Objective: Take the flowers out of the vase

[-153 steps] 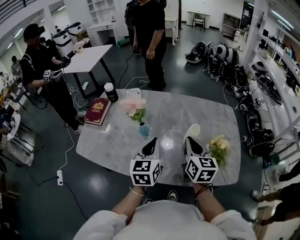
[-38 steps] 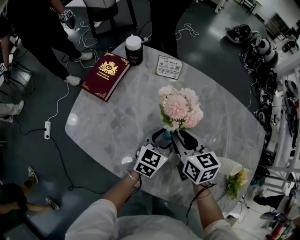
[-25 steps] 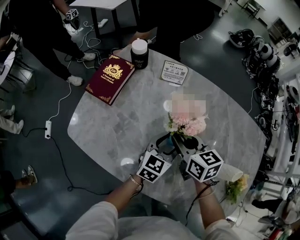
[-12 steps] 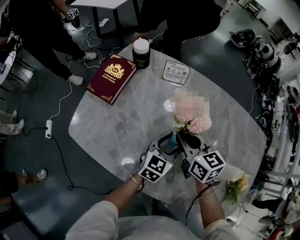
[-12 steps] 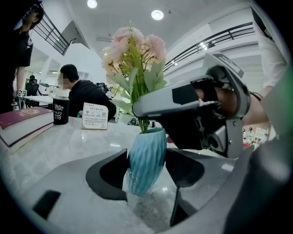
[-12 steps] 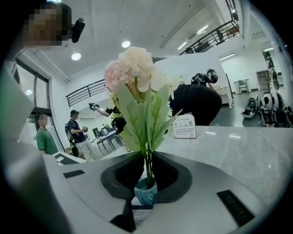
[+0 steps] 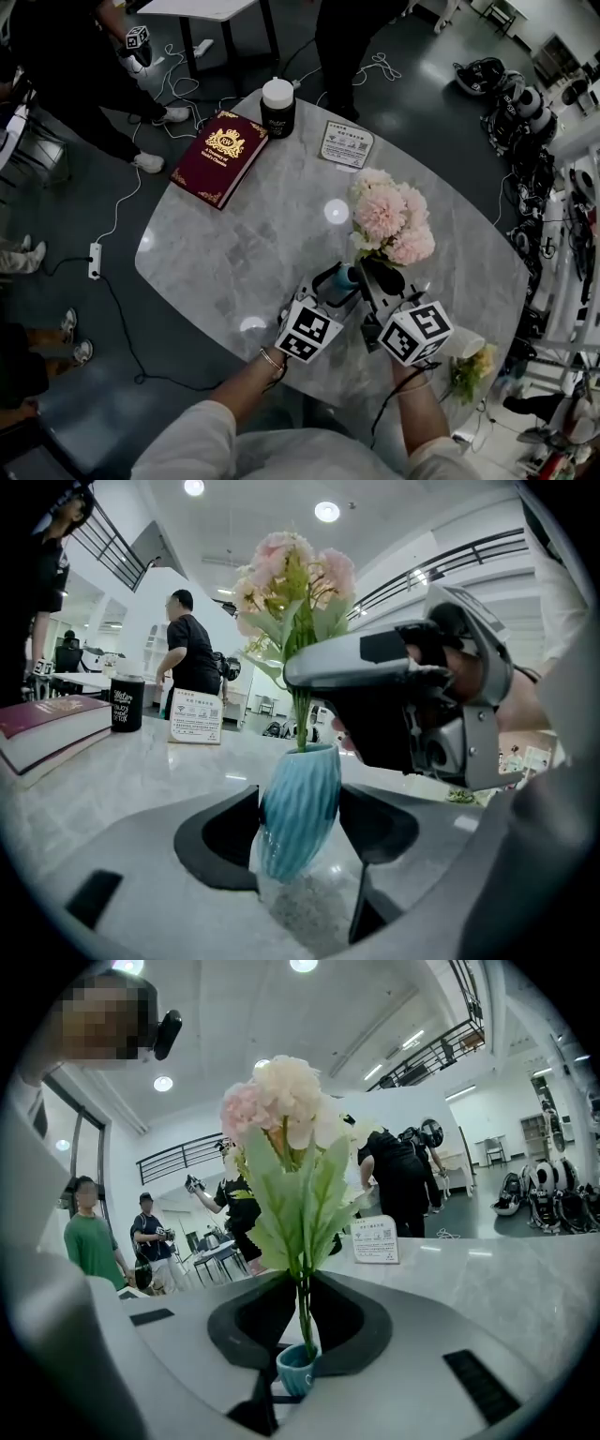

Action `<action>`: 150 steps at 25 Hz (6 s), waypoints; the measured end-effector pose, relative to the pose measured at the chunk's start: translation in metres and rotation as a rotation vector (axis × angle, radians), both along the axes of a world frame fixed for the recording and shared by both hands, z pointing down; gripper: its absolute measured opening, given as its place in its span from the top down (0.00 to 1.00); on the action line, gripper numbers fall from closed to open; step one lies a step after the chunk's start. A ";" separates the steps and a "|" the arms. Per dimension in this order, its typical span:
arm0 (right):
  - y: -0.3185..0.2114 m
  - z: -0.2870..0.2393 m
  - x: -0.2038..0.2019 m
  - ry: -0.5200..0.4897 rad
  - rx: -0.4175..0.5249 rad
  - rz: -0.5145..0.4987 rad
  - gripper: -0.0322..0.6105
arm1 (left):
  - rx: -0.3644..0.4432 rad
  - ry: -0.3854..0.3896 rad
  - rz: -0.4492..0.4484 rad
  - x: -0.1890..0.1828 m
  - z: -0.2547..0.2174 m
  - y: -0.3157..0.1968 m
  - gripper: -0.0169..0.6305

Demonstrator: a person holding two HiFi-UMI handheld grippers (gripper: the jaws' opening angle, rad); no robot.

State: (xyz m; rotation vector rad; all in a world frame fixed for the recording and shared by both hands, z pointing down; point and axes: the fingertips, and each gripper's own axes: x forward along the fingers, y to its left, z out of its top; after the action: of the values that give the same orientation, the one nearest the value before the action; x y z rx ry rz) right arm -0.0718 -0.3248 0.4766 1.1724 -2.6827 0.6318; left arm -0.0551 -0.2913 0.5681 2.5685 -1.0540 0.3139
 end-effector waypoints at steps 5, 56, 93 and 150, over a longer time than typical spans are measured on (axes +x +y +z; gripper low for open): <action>-0.002 -0.011 0.003 -0.011 0.021 0.020 0.88 | -0.014 -0.008 -0.001 -0.001 0.003 0.001 0.56; 0.105 -0.111 0.079 -0.202 0.092 0.161 0.88 | 0.058 0.013 -0.191 -0.020 -0.124 0.072 0.96; 0.194 0.039 0.071 -0.288 -0.371 0.160 0.89 | -0.091 -0.046 -0.336 -0.025 -0.048 0.145 0.96; 0.150 0.143 0.079 -0.226 -0.654 0.378 0.86 | -0.231 -0.077 -0.274 -0.027 0.024 0.104 0.96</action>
State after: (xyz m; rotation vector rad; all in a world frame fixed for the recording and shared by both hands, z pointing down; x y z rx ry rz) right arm 0.0070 -0.1751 0.6199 1.4522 -2.1070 1.6257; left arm -0.0821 -0.1878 0.5920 2.1926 -1.2972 0.4372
